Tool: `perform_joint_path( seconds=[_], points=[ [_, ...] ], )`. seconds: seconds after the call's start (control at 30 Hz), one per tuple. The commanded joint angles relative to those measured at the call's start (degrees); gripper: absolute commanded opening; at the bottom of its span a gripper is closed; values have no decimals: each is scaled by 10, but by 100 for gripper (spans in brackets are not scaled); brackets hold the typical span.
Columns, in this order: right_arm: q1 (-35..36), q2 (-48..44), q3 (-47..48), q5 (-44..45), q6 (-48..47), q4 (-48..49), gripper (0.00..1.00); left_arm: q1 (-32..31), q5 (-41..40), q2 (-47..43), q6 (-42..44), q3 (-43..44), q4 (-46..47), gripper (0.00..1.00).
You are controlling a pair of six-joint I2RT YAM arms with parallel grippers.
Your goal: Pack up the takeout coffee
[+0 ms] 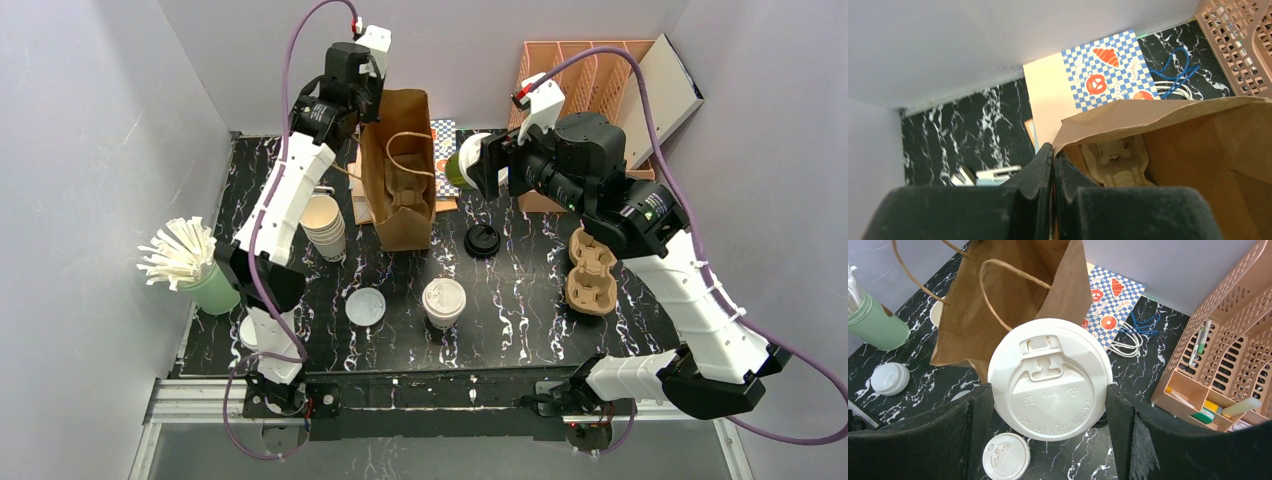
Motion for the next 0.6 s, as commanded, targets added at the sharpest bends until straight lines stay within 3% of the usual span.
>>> perform_joint_path(
  seconds=[0.0, 0.27, 0.57],
  points=[
    [0, -3, 27, -3, -17, 39, 63, 0, -50, 25, -101, 61, -90, 0],
    [0, 24, 99, -51, -14, 8, 61, 2, -46, 15, -184, 56, -146, 0],
    [1, 94, 146, -195, 12, 17, 59, 1, -22, -57, -215, -50, -99, 0]
  ],
)
